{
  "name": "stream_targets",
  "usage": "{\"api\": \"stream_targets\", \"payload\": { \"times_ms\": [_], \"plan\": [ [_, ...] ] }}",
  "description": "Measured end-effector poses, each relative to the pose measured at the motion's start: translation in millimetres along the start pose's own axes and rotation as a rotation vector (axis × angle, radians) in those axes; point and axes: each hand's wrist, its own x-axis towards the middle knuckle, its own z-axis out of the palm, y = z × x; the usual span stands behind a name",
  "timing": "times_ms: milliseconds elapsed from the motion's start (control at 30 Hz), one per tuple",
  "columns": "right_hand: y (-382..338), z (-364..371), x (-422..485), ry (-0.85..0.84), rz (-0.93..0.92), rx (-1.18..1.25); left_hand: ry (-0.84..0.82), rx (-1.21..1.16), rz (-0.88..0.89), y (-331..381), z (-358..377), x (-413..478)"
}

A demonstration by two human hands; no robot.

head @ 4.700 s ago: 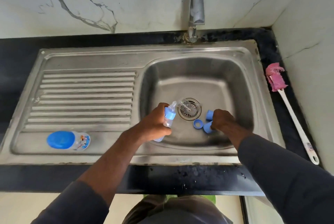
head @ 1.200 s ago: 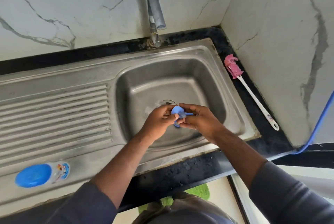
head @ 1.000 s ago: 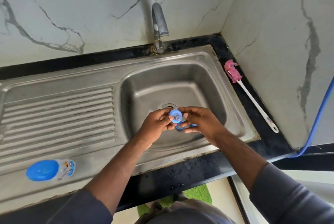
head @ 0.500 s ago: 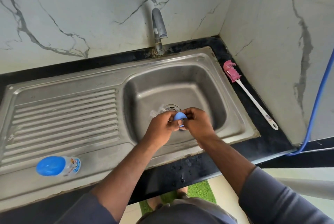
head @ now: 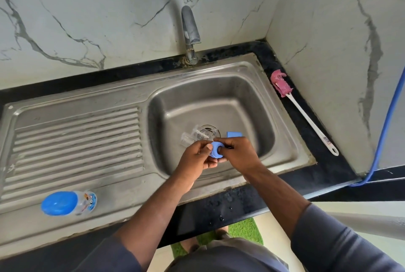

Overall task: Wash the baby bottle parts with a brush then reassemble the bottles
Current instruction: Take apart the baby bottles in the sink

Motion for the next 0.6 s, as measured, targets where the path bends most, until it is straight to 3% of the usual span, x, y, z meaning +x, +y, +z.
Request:
{"api": "stream_targets", "payload": {
  "times_ms": [133,267,433,600],
  "plan": [
    [4,-2,-1,-0.052,0.054,0.167,0.01,-0.083,-0.106,-4,-8,7],
    [8,-4,3,-0.125,0.09,0.24,0.049,0.009,-0.174,-5,-13,19],
    [17,-5,22,0.001,0.019,0.057,0.217,-0.023,-0.172,1,-10,43],
    [9,-11,36,-0.013,0.168,0.218,0.18,-0.041,-0.168,3,-12,58]
  ]
}}
